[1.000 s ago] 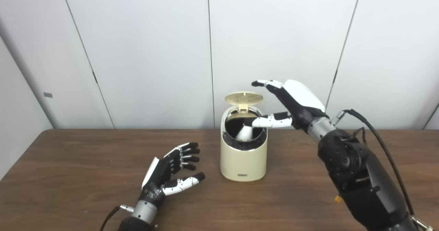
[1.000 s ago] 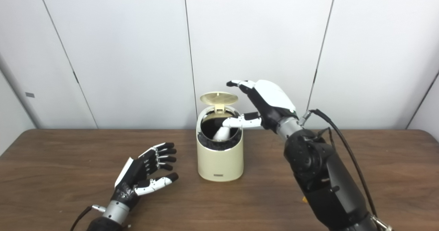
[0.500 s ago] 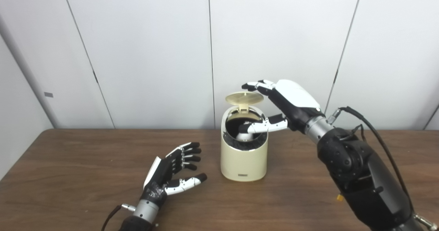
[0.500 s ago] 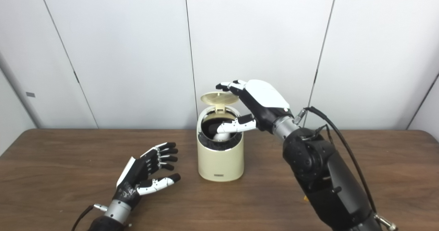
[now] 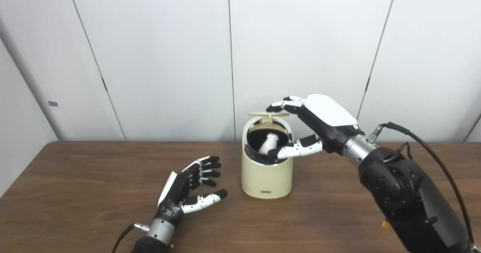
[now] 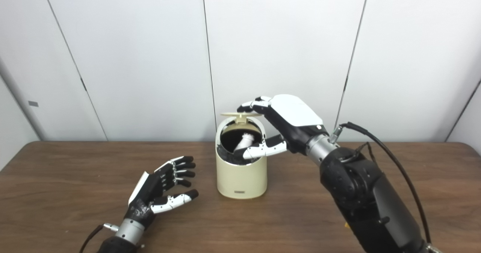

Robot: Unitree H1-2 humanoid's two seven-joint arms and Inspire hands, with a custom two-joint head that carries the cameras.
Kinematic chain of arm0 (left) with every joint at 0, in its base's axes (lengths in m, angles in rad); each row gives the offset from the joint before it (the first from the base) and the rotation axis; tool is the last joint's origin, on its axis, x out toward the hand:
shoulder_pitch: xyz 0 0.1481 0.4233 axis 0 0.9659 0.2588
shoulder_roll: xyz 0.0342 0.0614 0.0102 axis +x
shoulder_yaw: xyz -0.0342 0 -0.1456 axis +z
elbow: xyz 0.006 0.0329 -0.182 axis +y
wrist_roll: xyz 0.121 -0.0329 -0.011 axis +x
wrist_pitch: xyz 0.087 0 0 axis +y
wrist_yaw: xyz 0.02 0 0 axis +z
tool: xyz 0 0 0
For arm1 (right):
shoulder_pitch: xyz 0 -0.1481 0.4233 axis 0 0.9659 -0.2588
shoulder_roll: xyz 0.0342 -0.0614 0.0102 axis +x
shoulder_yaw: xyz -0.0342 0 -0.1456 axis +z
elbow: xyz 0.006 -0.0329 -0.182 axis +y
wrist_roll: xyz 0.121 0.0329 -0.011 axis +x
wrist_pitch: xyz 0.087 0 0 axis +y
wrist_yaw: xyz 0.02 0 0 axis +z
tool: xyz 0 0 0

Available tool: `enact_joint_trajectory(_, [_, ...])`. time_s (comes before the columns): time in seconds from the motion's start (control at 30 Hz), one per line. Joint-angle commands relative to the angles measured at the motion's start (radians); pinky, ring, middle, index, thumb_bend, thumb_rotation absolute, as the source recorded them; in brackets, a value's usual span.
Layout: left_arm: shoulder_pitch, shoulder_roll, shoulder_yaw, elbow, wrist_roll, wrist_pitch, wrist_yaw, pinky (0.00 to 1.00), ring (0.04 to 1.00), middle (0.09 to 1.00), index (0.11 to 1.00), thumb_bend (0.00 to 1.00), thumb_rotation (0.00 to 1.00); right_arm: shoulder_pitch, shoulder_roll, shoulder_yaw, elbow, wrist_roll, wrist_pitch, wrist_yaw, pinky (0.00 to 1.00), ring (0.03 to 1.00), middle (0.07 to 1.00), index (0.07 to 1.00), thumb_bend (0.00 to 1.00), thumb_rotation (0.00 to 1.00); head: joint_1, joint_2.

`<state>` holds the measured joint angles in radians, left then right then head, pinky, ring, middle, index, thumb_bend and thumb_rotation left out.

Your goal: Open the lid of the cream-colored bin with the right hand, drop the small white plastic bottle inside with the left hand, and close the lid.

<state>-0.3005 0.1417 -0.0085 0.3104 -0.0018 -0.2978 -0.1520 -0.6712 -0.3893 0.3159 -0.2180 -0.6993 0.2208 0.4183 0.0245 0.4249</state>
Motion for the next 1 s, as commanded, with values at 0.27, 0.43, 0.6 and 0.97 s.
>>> enact_joint_trajectory(0.27, [-0.028, -0.001, 0.006, -0.039, 0.011, -0.008, 0.024, 0.62, 0.719, 0.778, 0.807, 0.75, 0.15, -0.038, -0.015, -0.005, -0.028, -0.017, -0.046, 0.027, 0.84, 0.918, 0.756, 0.723, 0.66, 0.61, 0.006, 0.011])
enact_joint_trajectory(0.43, [-0.025, 0.000, 0.003, -0.035, 0.014, -0.014, 0.030, 0.62, 0.718, 0.777, 0.805, 0.75, 0.15, -0.044, -0.023, 0.012, -0.016, -0.040, -0.068, 0.045, 0.89, 0.910, 0.751, 0.722, 0.66, 0.59, 0.008, 0.015])
enact_joint_trajectory(0.6, [-0.021, -0.006, 0.001, -0.038, 0.010, -0.012, 0.035, 0.62, 0.717, 0.771, 0.807, 0.74, 0.14, -0.045, -0.019, 0.028, -0.004, -0.064, -0.079, 0.059, 0.89, 0.890, 0.749, 0.721, 0.70, 0.62, 0.017, 0.020])
enact_joint_trajectory(0.97, [-0.013, -0.013, 0.002, -0.047, 0.016, -0.004, 0.044, 0.62, 0.707, 0.763, 0.798, 0.75, 0.16, -0.035, -0.009, 0.039, 0.008, -0.060, -0.088, 0.090, 0.92, 0.915, 0.762, 0.733, 0.69, 0.55, 0.026, 0.034])
